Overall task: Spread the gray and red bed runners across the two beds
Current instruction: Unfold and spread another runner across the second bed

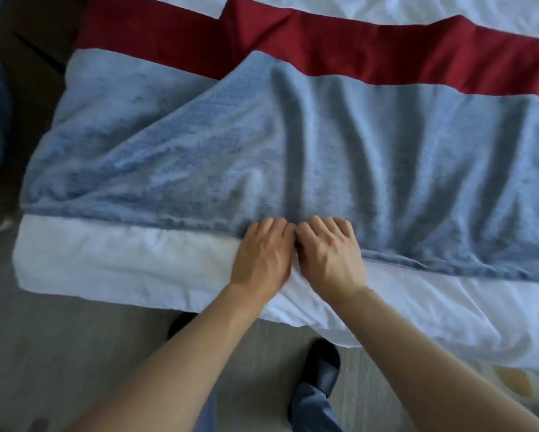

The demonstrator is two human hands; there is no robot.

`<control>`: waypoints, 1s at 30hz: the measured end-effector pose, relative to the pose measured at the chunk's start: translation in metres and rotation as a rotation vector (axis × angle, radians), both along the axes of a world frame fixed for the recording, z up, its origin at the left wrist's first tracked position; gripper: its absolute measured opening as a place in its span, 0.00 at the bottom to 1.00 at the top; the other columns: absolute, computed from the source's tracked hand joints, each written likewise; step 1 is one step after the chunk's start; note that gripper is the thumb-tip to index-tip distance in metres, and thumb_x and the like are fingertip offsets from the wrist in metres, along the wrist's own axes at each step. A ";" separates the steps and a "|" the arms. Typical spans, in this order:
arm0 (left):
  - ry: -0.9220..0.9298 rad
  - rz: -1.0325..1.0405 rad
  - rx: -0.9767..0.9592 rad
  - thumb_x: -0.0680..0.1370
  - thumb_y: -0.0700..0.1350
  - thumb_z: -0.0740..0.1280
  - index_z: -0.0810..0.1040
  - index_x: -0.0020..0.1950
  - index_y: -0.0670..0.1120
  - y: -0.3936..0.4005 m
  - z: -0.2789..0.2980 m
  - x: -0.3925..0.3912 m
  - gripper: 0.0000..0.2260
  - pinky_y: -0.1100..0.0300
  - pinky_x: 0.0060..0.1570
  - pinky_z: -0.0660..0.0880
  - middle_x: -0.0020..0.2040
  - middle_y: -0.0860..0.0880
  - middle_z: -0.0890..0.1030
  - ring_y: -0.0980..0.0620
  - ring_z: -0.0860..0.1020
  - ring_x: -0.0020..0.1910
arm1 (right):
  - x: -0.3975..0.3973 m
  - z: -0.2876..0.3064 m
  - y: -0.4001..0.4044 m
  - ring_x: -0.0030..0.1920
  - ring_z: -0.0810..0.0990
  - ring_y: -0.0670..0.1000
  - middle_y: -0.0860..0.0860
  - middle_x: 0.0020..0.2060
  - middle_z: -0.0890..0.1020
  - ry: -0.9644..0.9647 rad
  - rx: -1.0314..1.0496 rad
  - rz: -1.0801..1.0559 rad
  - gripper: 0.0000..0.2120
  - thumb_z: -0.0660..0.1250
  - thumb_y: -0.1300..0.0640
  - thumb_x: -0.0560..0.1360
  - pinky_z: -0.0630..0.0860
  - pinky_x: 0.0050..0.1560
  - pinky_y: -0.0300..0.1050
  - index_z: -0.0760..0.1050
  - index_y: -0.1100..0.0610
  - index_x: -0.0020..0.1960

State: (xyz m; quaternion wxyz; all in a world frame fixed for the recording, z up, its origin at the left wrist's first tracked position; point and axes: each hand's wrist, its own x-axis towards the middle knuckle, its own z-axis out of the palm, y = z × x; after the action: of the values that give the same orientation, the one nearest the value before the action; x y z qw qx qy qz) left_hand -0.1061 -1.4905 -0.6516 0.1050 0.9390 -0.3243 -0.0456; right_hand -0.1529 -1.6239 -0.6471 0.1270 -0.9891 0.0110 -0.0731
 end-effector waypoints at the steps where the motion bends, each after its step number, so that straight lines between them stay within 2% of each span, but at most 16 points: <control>1: -0.011 -0.022 0.001 0.73 0.39 0.67 0.75 0.43 0.47 0.008 -0.001 0.001 0.04 0.50 0.43 0.71 0.41 0.47 0.76 0.44 0.75 0.42 | -0.001 -0.003 0.010 0.37 0.74 0.57 0.52 0.34 0.74 0.010 0.000 -0.003 0.07 0.71 0.63 0.70 0.70 0.45 0.52 0.75 0.55 0.40; 6: -0.090 -0.056 0.057 0.72 0.38 0.62 0.73 0.44 0.49 0.077 -0.002 0.050 0.07 0.50 0.43 0.65 0.42 0.48 0.74 0.44 0.74 0.44 | -0.016 -0.008 0.022 0.37 0.76 0.60 0.53 0.35 0.75 0.080 -0.112 -0.102 0.09 0.72 0.67 0.68 0.69 0.45 0.54 0.77 0.55 0.41; 8: -0.079 -0.041 0.079 0.71 0.37 0.61 0.73 0.45 0.49 0.111 -0.002 0.071 0.08 0.51 0.44 0.64 0.42 0.48 0.74 0.44 0.74 0.45 | 0.001 -0.004 0.050 0.40 0.77 0.60 0.53 0.37 0.76 0.069 -0.107 -0.117 0.10 0.71 0.67 0.67 0.69 0.47 0.54 0.78 0.55 0.44; 11: -0.074 -0.029 0.067 0.72 0.36 0.60 0.74 0.45 0.48 0.157 -0.006 0.097 0.08 0.51 0.44 0.64 0.42 0.48 0.74 0.44 0.74 0.45 | 0.049 -0.004 0.119 0.40 0.76 0.59 0.52 0.39 0.77 0.021 -0.062 -0.053 0.07 0.70 0.63 0.70 0.69 0.47 0.53 0.78 0.55 0.46; 15: -0.103 -0.018 0.066 0.70 0.35 0.63 0.74 0.44 0.47 0.218 -0.011 0.130 0.08 0.51 0.42 0.65 0.41 0.47 0.74 0.44 0.73 0.42 | 0.097 -0.013 0.191 0.38 0.75 0.57 0.52 0.37 0.76 -0.002 -0.027 -0.008 0.05 0.68 0.65 0.71 0.70 0.46 0.52 0.78 0.56 0.43; 19: -0.084 0.027 0.031 0.71 0.33 0.58 0.72 0.43 0.46 0.280 -0.018 0.142 0.10 0.51 0.40 0.65 0.41 0.47 0.72 0.43 0.71 0.41 | 0.092 -0.016 0.211 0.34 0.74 0.57 0.51 0.34 0.76 0.048 -0.034 -0.062 0.08 0.66 0.68 0.66 0.65 0.45 0.49 0.78 0.57 0.40; 22: -0.073 0.028 0.017 0.71 0.32 0.61 0.73 0.45 0.46 0.299 -0.018 0.145 0.10 0.51 0.40 0.66 0.42 0.47 0.72 0.44 0.71 0.42 | 0.103 -0.009 0.227 0.36 0.76 0.57 0.51 0.36 0.78 0.083 -0.031 -0.053 0.12 0.69 0.71 0.63 0.66 0.45 0.49 0.78 0.58 0.42; 25: -0.057 0.087 -0.026 0.71 0.33 0.62 0.73 0.45 0.47 0.307 -0.016 0.167 0.10 0.50 0.41 0.67 0.42 0.48 0.73 0.44 0.71 0.43 | 0.138 -0.006 0.259 0.38 0.76 0.57 0.52 0.38 0.78 0.088 -0.014 0.008 0.10 0.68 0.68 0.65 0.70 0.46 0.52 0.78 0.57 0.44; 30: 0.032 0.084 -0.091 0.71 0.32 0.65 0.72 0.43 0.47 0.341 -0.022 0.153 0.10 0.50 0.40 0.69 0.41 0.49 0.71 0.47 0.71 0.41 | 0.150 -0.010 0.290 0.35 0.73 0.57 0.52 0.34 0.76 0.125 0.020 0.033 0.10 0.68 0.70 0.62 0.69 0.43 0.52 0.77 0.57 0.40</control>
State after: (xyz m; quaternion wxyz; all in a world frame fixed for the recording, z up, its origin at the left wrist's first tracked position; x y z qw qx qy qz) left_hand 0.0471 -1.1496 -0.6737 0.1547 0.9452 -0.2844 -0.0413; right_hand -0.0028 -1.3337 -0.6573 0.1370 -0.9905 0.0032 -0.0088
